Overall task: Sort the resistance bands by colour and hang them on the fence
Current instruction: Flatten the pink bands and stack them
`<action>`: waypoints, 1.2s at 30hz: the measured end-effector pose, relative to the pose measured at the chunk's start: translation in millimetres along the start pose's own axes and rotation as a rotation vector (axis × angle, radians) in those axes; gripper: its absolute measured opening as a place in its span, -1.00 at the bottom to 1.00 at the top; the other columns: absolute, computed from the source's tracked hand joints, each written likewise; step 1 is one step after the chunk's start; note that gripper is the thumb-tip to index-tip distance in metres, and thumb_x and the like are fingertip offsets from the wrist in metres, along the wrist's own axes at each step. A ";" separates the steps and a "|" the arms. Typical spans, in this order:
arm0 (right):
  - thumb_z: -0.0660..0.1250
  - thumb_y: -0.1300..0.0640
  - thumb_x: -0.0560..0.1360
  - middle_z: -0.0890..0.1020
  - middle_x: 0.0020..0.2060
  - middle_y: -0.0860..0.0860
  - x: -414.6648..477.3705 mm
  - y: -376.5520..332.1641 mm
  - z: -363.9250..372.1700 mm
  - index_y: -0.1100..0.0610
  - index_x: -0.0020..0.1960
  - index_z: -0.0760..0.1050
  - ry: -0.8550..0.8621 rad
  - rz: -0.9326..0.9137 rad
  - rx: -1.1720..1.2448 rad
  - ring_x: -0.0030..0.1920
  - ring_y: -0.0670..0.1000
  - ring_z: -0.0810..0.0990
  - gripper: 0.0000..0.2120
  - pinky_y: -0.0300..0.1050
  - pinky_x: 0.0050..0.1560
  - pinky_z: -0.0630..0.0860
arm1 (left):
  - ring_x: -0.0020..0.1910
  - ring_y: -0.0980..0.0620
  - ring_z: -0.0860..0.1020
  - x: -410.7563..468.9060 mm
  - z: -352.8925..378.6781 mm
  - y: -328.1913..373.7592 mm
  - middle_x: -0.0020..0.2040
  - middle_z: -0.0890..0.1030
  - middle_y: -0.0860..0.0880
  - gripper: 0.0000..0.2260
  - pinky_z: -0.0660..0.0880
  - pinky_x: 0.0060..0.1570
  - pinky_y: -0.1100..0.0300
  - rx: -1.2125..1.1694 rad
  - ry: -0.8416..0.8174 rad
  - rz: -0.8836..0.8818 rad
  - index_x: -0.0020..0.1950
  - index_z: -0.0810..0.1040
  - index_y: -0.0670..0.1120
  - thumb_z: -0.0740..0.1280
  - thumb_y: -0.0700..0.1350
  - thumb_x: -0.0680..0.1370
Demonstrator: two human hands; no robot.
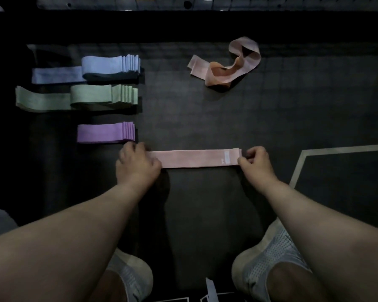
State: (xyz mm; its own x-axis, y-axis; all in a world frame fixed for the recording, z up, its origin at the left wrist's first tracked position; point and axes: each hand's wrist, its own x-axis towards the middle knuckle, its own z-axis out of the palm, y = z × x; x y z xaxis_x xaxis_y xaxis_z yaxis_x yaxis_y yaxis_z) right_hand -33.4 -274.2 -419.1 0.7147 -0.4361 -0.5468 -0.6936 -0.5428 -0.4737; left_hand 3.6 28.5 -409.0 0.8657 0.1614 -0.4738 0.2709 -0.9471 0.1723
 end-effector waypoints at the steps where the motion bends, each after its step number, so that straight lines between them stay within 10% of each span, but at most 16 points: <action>1: 0.39 0.05 0.48 0.45 0.12 0.04 -1.9 1.1 0.3 0.07 0.08 0.43 -0.012 0.013 -0.001 0.05 0.04 0.54 -0.76 0.05 0.21 0.52 | 0.36 -0.21 0.34 -0.8 0.2 1.4 0.38 0.33 -0.17 -0.53 0.31 0.32 -0.08 -0.130 0.011 -0.131 0.42 0.38 -0.06 0.27 0.06 0.54; 8: 0.35 0.14 0.51 0.47 0.14 0.11 2.9 0.2 11.5 0.15 0.05 0.49 0.009 -0.019 -0.052 -0.05 0.03 0.52 -0.86 -0.12 0.11 0.46 | 0.18 -0.18 0.55 11.3 11.3 -1.8 0.25 0.51 -0.15 -0.76 0.47 0.24 -0.01 -0.479 -0.015 -0.331 0.24 0.54 -0.09 0.29 -0.06 0.60; 12: 0.42 0.01 0.45 0.34 0.30 0.08 -1.0 -1.8 5.1 0.05 0.30 0.37 0.010 -0.145 -0.273 0.26 0.10 0.43 -0.53 0.02 0.30 0.42 | 0.23 -0.18 0.52 13.5 12.3 -6.3 0.30 0.47 -0.15 -0.68 0.46 0.27 -0.04 -0.467 -0.008 -0.333 0.32 0.50 -0.04 0.34 -0.02 0.57; 15: 0.44 -0.04 0.43 0.12 0.52 0.04 2.3 -7.1 -0.6 -0.04 0.56 0.14 -0.134 -0.469 -0.695 0.49 0.13 0.16 -0.21 0.05 0.48 0.20 | 0.42 -0.16 0.31 7.8 7.2 -8.6 0.44 0.30 -0.10 -0.41 0.30 0.39 -0.04 -0.159 -0.016 -0.094 0.48 0.34 0.05 0.40 0.12 0.49; 19: 0.41 0.01 0.49 0.22 0.50 0.04 16.4 -18.6 -1.5 0.02 0.55 0.17 -0.222 -0.573 -0.903 0.48 0.11 0.21 -0.28 -0.01 0.45 0.19 | 0.46 -0.11 0.22 12.6 4.2 -13.4 0.49 0.25 -0.06 -0.29 0.21 0.39 0.00 0.285 -0.058 0.391 0.54 0.21 0.08 0.44 0.08 0.45; 26: 0.24 0.18 0.56 0.33 0.38 0.07 18.8 -20.1 0.7 0.08 0.41 0.34 -0.235 -0.569 -0.829 0.35 0.15 0.33 -0.58 0.01 0.30 0.34 | 0.30 -0.13 0.38 18.9 6.6 -9.8 0.33 0.37 -0.09 -0.56 0.37 0.25 -0.02 0.299 -0.103 0.336 0.42 0.37 0.00 0.34 -0.07 0.54; 31: 0.46 -0.10 0.41 0.24 0.40 0.09 9.3 -11.8 1.8 0.06 0.50 0.22 -0.167 -0.450 -0.704 0.42 0.15 0.24 -0.23 0.05 0.43 0.21 | 0.35 -0.16 0.34 12.0 5.4 -11.2 0.38 0.32 -0.10 -0.37 0.35 0.31 -0.04 0.184 -0.121 0.281 0.50 0.27 0.00 0.40 0.05 0.48; 36: 0.38 -0.01 0.50 0.36 0.30 0.19 -0.2 -11.0 18.6 0.22 0.29 0.31 0.075 0.049 -0.111 0.30 0.23 0.39 -0.50 0.04 0.31 0.36 | 0.36 -0.22 0.37 2.3 7.9 -3.5 0.39 0.36 -0.19 -0.51 0.34 0.33 -0.06 -0.360 -0.047 -0.315 0.43 0.36 -0.12 0.31 0.04 0.56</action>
State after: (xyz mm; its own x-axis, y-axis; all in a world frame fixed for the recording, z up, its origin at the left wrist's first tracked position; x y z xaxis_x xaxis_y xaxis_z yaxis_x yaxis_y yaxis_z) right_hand -27.6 -254.8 -426.7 0.6882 -0.5141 -0.5120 -0.7163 -0.5938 -0.3666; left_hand 1.3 30.0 -417.5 0.7004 0.4047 -0.5879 0.6528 -0.6964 0.2982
